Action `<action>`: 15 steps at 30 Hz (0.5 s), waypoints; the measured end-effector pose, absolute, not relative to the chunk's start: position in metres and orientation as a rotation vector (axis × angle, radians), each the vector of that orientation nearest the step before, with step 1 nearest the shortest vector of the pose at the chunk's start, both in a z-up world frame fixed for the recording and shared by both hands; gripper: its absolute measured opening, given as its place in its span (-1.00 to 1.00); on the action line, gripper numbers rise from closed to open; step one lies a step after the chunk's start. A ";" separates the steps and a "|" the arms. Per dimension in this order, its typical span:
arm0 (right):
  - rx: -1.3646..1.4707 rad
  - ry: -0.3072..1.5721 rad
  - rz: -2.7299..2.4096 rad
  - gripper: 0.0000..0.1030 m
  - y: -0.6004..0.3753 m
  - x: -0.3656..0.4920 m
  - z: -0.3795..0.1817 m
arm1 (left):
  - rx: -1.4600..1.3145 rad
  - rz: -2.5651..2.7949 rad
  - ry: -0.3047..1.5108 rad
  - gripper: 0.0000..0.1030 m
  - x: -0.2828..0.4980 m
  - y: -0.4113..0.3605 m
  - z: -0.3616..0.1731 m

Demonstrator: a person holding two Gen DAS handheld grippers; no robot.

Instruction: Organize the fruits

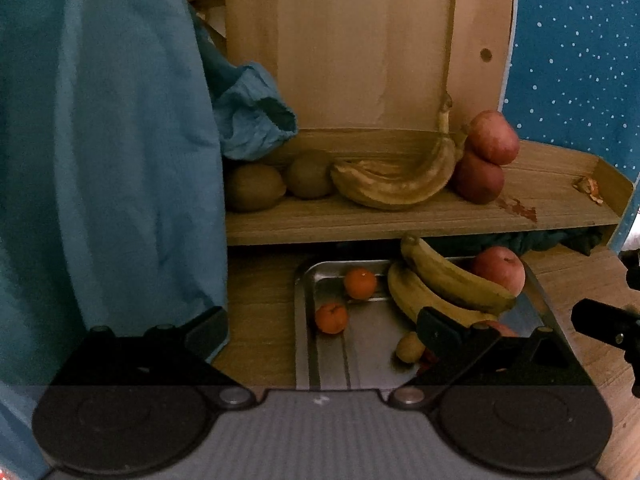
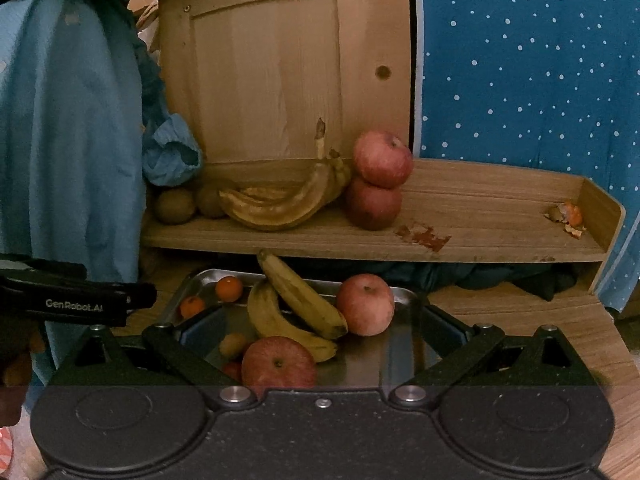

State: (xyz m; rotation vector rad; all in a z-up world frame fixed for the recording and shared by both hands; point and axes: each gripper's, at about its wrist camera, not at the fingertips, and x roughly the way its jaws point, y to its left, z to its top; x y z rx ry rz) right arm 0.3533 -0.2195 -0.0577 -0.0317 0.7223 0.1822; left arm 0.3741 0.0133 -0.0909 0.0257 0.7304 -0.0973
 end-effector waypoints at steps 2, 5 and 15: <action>-0.028 0.722 0.191 0.98 -0.223 0.351 -0.057 | 0.026 -0.083 0.729 0.99 0.369 0.012 -0.089; -0.024 0.724 0.205 0.98 -0.229 0.346 -0.056 | 0.025 -0.055 0.728 0.99 0.359 0.007 -0.088; -0.011 0.723 0.281 0.98 -0.255 0.319 -0.044 | 0.007 0.046 0.756 0.99 0.317 -0.009 -0.083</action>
